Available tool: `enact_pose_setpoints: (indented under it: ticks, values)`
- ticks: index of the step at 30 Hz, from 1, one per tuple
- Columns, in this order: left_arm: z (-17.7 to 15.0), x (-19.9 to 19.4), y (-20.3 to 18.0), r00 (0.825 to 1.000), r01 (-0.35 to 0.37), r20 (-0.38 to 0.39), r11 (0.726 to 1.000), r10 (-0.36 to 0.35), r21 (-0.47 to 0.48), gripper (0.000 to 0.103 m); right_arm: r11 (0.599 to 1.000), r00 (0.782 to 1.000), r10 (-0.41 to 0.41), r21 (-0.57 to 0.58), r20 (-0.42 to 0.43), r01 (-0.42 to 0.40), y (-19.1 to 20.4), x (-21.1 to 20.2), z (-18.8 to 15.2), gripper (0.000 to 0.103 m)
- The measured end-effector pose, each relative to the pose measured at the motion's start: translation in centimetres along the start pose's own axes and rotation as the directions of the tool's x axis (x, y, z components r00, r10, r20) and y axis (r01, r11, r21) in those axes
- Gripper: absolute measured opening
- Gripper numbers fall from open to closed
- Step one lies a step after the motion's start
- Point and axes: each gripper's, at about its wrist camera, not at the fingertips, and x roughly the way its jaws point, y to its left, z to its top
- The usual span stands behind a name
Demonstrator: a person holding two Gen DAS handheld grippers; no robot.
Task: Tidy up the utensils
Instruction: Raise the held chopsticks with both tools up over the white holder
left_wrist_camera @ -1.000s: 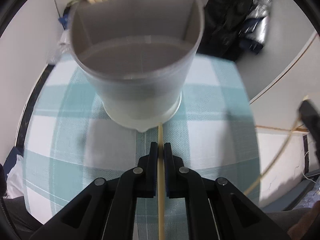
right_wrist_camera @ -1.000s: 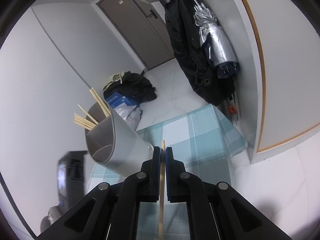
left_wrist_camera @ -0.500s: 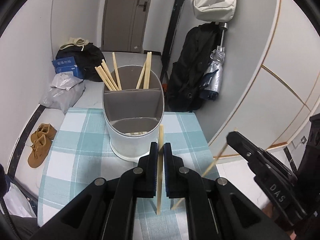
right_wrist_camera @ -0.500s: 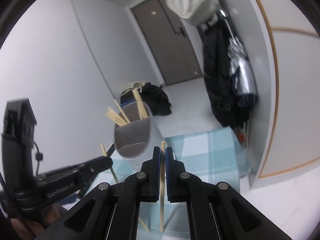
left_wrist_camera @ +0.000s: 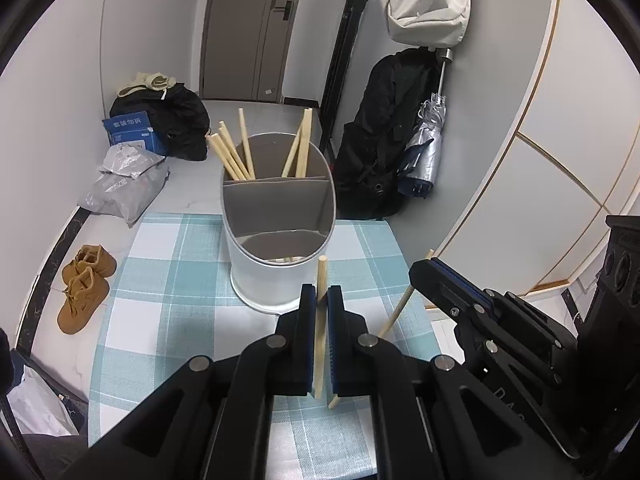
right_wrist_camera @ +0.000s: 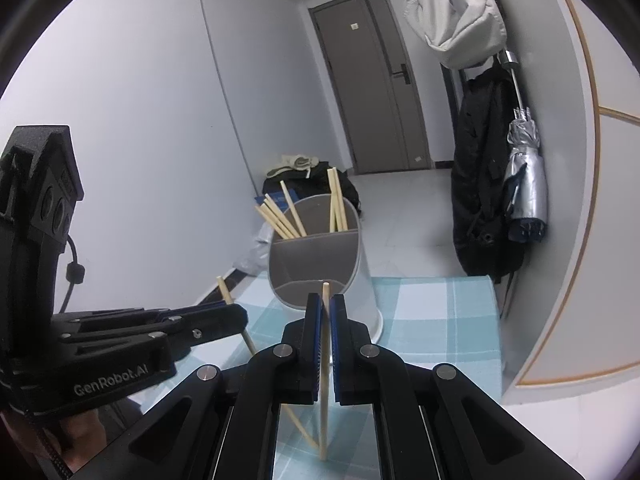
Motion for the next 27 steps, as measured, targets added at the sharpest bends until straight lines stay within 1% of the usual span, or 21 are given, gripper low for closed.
enact_pose_setpoints:
  ticks: [7,14,16,21,23,27]
  values:
    - [0.7,-1.5,-0.3,0.999,0.037,0.013,0.999,-0.038,0.028,0.001,1.0,1.0,-0.004,-0.005,0.015,0.004,0.4,-0.4,0.9,0.004]
    - [3.0,-3.3,-0.4,0.997,0.069,0.029,0.997,-0.07,0.033,0.001,1.0,0.999,0.004,-0.006,0.048,-0.004,0.8,-1.4,3.4,0.004]
    - [4.1,-3.7,-0.2,0.996,0.082,0.03,0.996,-0.082,0.023,0.001,1.0,0.998,0.01,-0.011,0.063,-0.009,1.0,-1.7,4.5,0.004]
    - [6.5,-4.9,-0.1,0.994,0.08,0.071,0.996,-0.083,0.042,0.001,0.999,0.995,0.026,-0.022,0.096,-0.024,1.6,-2.1,7.3,0.004]
    - [7.6,-5.3,0.1,0.992,0.093,0.083,0.995,-0.096,0.039,0.001,0.999,0.994,0.034,-0.023,0.107,-0.032,1.8,-2.1,8.5,0.004]
    - [9.9,-5.6,0.6,0.989,0.096,0.112,0.995,-0.099,0.033,0.001,0.999,0.99,0.045,-0.032,0.132,-0.042,2.1,-2.0,11.3,0.004]
